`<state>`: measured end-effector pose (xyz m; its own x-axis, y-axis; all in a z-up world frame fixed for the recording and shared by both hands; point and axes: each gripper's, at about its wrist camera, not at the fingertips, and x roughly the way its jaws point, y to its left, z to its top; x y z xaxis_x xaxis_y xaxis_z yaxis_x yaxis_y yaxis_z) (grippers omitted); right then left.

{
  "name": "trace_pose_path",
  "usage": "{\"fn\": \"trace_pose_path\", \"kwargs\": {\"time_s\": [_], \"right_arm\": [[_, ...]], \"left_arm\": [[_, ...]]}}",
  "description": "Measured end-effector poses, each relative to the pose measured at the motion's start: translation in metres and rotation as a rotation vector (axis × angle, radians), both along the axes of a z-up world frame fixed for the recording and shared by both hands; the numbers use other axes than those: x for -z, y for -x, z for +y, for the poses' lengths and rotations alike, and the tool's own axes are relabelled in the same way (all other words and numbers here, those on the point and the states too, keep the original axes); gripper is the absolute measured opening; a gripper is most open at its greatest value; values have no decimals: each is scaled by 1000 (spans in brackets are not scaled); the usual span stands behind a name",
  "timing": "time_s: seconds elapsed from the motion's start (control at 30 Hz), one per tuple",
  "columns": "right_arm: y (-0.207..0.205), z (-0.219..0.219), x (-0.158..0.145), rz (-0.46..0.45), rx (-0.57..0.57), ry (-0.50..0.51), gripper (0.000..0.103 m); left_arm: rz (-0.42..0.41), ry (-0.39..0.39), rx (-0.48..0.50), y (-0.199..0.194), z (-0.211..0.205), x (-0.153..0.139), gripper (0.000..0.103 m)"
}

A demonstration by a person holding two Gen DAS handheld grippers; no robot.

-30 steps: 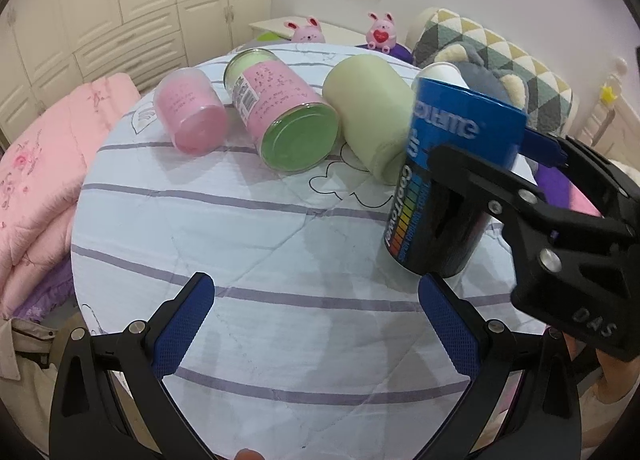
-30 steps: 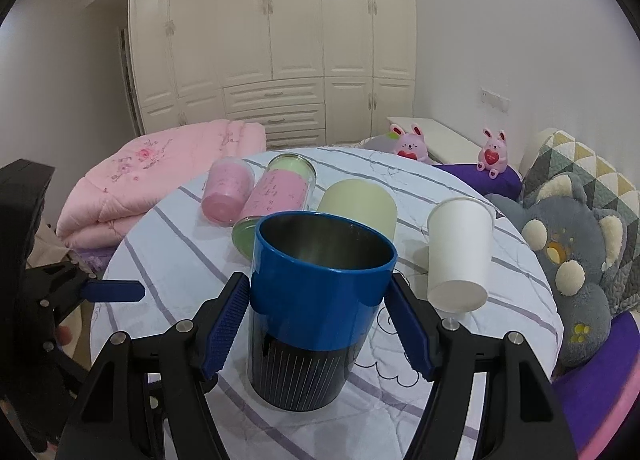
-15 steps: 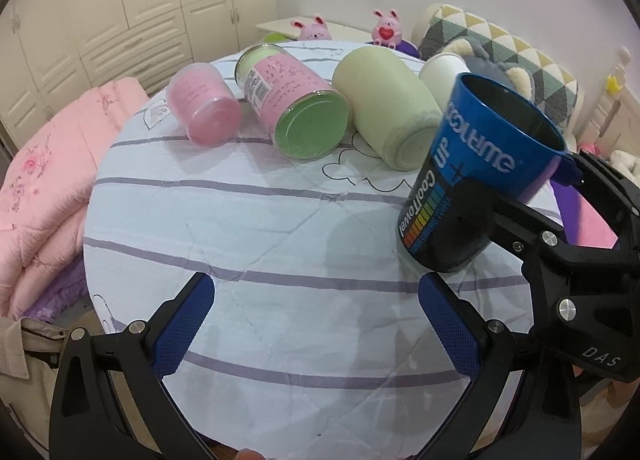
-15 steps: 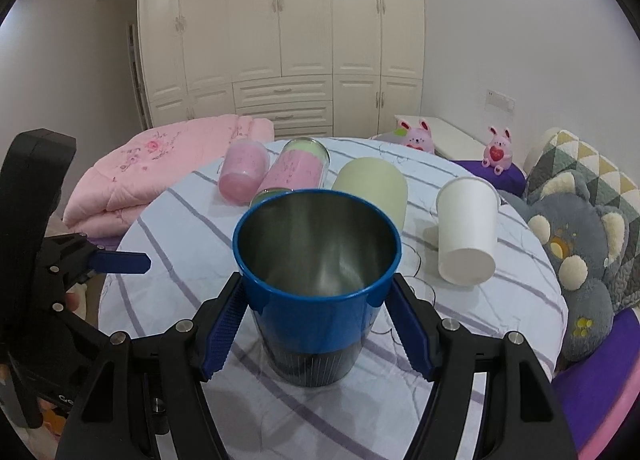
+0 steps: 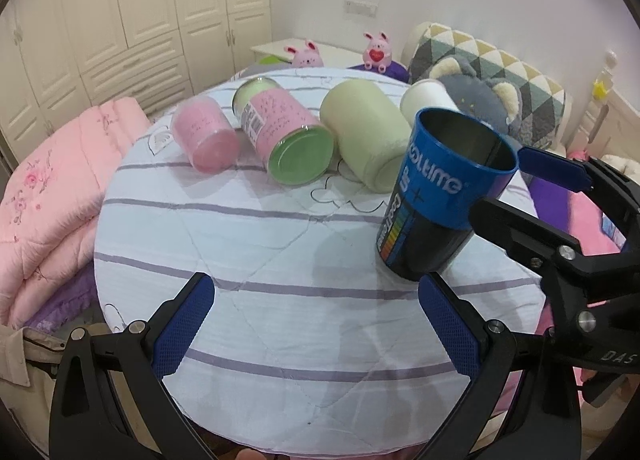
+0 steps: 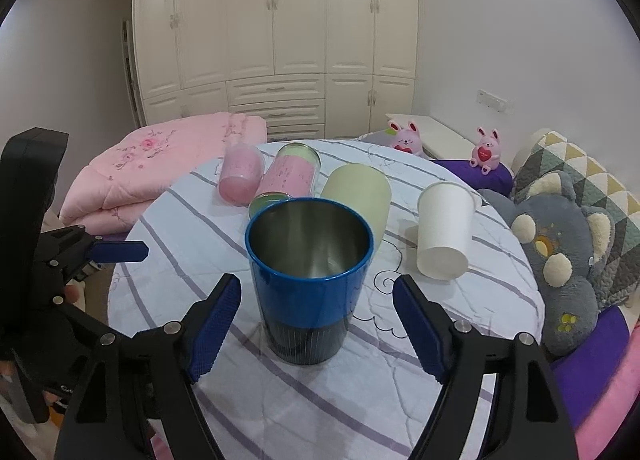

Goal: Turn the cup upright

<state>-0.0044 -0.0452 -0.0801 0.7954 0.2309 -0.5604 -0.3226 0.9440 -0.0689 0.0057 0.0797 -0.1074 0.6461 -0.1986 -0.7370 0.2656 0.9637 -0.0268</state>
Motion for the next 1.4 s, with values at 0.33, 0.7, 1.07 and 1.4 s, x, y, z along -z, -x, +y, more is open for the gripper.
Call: {"fn": "trace_pose_path", "kwargs": {"time_s": [0.33, 0.7, 1.07, 1.4], "right_arm": [[24, -13, -24, -1, 33, -14, 80], [57, -38, -57, -61, 108, -48, 80], [80, -56, -75, -101, 158, -69, 80], [91, -66, -86, -137, 179, -89, 80]], "left_arm": [[-75, -6, 25, 20, -9, -21, 103], [-243, 2, 1, 53, -17, -60, 103], [-310, -7, -2, 73, -32, -83, 103], [-377, 21, -34, 86, -31, -102, 103]]}}
